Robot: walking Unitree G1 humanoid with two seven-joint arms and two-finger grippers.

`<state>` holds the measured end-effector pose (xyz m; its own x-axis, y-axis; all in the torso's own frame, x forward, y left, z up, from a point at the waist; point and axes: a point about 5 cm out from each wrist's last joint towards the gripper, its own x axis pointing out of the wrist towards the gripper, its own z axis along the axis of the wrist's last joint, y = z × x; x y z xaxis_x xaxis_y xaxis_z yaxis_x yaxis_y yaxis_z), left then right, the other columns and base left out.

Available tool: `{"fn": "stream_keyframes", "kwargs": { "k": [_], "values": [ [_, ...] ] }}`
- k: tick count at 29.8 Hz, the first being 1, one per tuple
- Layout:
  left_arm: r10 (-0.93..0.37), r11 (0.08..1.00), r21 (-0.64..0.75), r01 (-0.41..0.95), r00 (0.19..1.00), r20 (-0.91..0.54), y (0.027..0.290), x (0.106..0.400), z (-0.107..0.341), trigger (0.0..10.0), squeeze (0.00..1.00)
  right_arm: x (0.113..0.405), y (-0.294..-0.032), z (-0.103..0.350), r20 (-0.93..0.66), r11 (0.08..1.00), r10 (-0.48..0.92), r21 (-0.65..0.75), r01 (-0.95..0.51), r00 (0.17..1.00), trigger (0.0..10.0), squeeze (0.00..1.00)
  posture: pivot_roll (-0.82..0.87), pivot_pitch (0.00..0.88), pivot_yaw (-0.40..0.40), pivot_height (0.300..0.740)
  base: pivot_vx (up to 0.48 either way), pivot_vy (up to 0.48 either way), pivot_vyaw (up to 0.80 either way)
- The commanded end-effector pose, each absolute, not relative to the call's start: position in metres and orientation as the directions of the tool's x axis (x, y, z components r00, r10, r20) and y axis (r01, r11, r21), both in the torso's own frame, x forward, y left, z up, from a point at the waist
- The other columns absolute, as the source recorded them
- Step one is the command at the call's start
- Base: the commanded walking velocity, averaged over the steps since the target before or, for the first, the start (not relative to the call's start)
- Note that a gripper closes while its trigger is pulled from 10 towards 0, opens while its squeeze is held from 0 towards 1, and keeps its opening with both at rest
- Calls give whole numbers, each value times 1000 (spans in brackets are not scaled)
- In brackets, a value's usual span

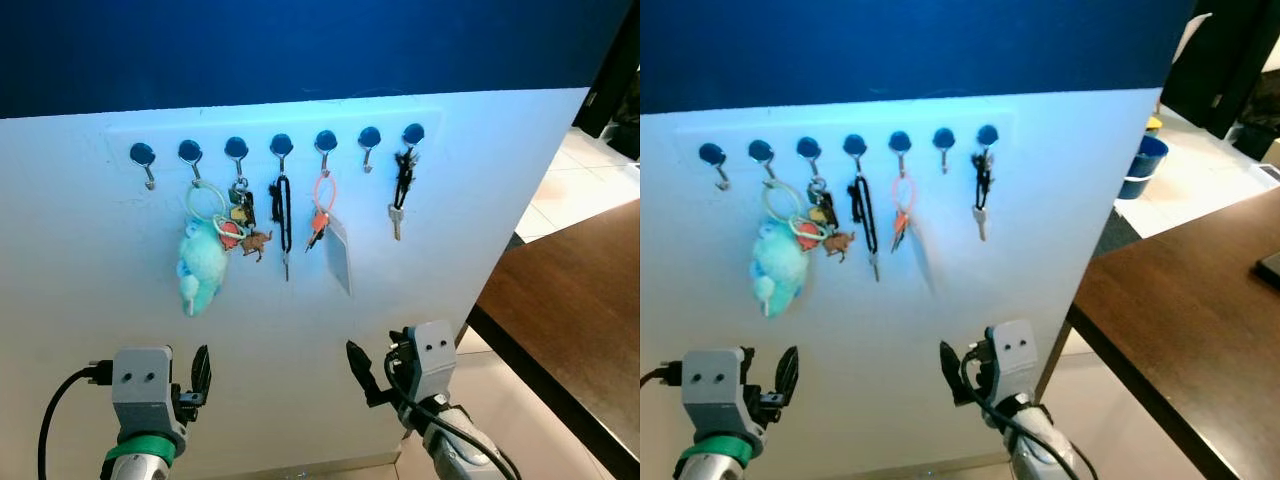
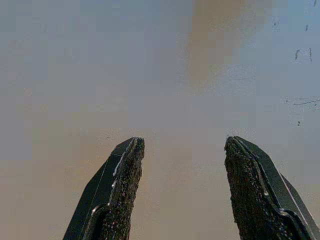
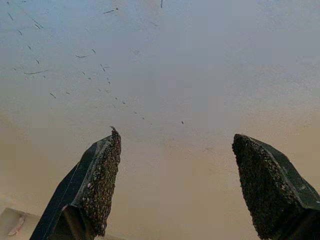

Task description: Hang keys on a hook

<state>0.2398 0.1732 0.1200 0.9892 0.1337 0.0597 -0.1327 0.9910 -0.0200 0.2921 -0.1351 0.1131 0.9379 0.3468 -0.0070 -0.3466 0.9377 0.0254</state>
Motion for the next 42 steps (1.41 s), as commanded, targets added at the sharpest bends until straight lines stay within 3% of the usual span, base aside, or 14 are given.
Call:
{"fn": "stream_keyframes", "kwargs": {
  "k": [1,27,42],
  "values": [
    [155,988,-3,-155,987,34,178,236,115,10000,0,291,-135,108,-30,939,343,43,-342,939,10000,0,-182,99,133,740,0,0,0],
    [159,987,-17,-158,986,43,178,234,117,10000,0,293,-131,107,-34,933,359,50,-357,933,10000,0,-172,86,125,740,0,0,0],
    [144,989,-16,-144,988,45,176,235,118,10000,0,292,-133,106,-36,933,357,49,-356,933,10000,0,-177,76,133,740,-277,0,0]
  ]
}}
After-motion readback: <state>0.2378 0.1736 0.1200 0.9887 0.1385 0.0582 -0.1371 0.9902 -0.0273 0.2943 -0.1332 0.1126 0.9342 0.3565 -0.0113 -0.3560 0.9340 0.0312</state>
